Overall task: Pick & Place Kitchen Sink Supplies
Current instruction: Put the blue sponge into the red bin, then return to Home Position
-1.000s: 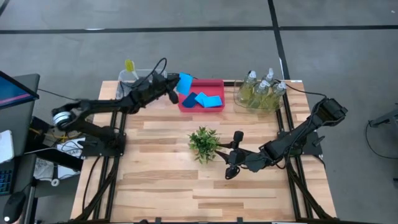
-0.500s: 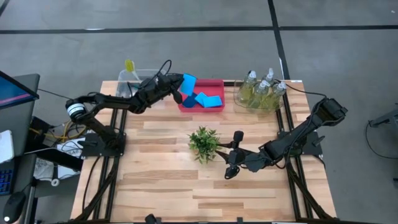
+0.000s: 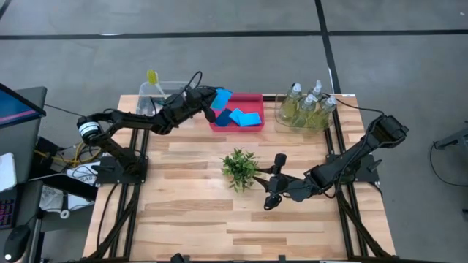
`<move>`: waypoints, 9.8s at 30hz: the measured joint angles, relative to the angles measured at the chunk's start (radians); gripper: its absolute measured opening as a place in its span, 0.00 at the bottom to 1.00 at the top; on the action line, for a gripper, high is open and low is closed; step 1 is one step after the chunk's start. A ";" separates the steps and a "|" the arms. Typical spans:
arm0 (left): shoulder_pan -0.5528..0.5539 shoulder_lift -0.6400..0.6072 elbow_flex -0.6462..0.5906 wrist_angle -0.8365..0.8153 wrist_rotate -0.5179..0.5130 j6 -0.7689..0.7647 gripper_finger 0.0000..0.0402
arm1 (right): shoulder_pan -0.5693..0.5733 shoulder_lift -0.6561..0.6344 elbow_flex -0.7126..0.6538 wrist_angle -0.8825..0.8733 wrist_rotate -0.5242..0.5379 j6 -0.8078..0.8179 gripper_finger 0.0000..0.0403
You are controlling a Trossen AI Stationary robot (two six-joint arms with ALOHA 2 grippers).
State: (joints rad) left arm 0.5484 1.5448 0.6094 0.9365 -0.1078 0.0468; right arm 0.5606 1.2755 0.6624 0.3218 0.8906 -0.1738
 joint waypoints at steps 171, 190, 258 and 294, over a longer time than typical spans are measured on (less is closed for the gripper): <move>-0.889 -1.398 -0.603 -0.727 -0.176 -0.156 0.26 | 0.043 -1.102 -0.460 -0.264 -0.761 0.014 0.29; -0.889 -1.371 -0.603 -0.726 -0.179 -0.156 0.26 | -0.071 -1.273 -0.579 -0.320 -0.814 0.040 0.29; -0.889 -1.366 -0.603 -0.726 -0.179 -0.157 0.26 | -0.382 -1.236 -0.649 -0.313 -0.808 0.209 0.29; -0.889 -1.366 -0.603 -0.725 -0.179 -0.157 0.26 | -0.381 -1.236 -0.649 -0.314 -0.809 0.209 0.29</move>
State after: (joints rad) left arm -0.3405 0.1787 0.0063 0.2111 -0.2871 -0.1101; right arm 0.1791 0.0391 0.0132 0.0082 0.0818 0.0352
